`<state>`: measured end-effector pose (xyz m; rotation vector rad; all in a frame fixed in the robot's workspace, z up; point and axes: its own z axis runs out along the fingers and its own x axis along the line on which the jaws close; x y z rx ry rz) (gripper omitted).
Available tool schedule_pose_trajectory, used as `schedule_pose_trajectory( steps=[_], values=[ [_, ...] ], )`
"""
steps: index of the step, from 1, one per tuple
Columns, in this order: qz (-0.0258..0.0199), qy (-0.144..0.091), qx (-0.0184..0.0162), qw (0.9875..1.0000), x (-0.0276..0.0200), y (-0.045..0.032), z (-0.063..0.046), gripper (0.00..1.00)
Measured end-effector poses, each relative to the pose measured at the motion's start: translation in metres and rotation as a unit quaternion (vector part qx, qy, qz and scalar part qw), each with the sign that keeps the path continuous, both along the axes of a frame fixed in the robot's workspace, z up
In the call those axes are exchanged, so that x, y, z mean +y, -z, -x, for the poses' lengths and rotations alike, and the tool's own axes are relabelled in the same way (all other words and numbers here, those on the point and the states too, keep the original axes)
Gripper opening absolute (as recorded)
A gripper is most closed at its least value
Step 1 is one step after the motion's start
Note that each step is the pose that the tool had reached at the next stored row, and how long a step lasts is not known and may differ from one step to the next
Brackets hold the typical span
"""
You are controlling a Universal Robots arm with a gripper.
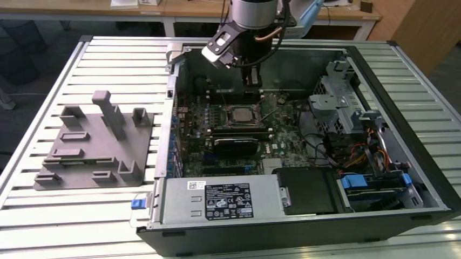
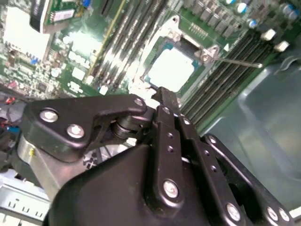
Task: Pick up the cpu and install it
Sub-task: 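Close the cpu cover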
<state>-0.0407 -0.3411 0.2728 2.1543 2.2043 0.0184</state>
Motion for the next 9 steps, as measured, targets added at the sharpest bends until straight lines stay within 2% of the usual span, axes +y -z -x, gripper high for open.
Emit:
schedule_pose_trajectory(
  steps=[4,7,9],
  values=[
    [0.0,0.0,0.0004,1.0,-0.0002,0.0,-0.012,0.11],
    [0.0,0.0,0.0005,1.0,-0.0007,0.0001,-0.0128,0.11],
    [0.0,0.0,0.0005,1.0,-0.0038,0.0003,-0.0128,0.11]
  ],
)
